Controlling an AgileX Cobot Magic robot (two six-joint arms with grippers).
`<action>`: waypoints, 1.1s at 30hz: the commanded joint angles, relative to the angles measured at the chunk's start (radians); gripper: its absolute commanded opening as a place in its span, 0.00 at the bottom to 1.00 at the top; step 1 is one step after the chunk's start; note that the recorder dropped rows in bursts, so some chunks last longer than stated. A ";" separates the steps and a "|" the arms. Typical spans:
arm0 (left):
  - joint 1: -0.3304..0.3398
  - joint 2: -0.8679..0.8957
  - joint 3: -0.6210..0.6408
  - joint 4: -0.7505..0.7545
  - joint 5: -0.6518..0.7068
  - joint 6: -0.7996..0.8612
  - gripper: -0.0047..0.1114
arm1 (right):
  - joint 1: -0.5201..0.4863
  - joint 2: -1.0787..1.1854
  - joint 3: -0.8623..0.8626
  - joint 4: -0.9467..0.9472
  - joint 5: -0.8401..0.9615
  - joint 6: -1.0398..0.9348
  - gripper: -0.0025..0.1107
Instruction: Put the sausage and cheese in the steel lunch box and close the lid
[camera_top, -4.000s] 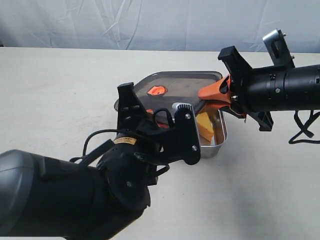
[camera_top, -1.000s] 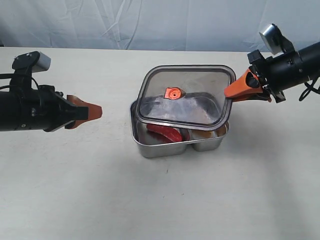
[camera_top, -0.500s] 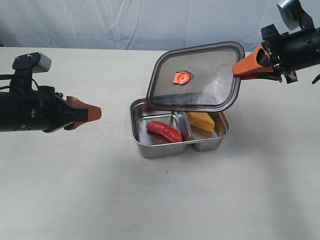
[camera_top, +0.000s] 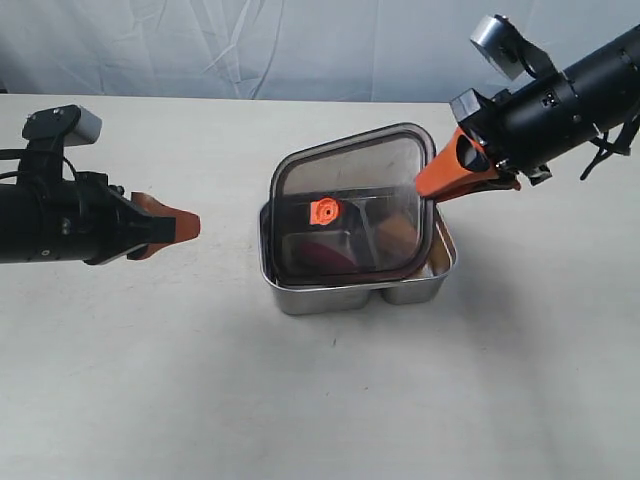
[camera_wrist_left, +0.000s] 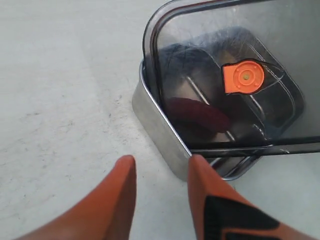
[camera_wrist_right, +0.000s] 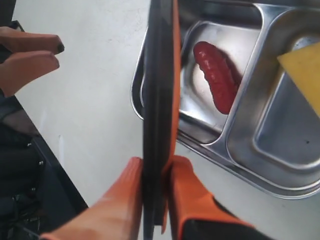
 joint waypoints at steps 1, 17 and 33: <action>0.002 0.002 0.001 -0.007 0.009 0.005 0.34 | -0.025 -0.048 -0.005 -0.002 0.005 0.004 0.01; 0.001 0.031 0.001 -0.003 0.009 0.013 0.33 | -0.086 -0.144 -0.005 0.006 0.005 0.056 0.01; 0.101 0.105 -0.080 -0.009 0.462 -0.125 0.34 | -0.082 -0.329 0.069 0.022 0.005 0.062 0.01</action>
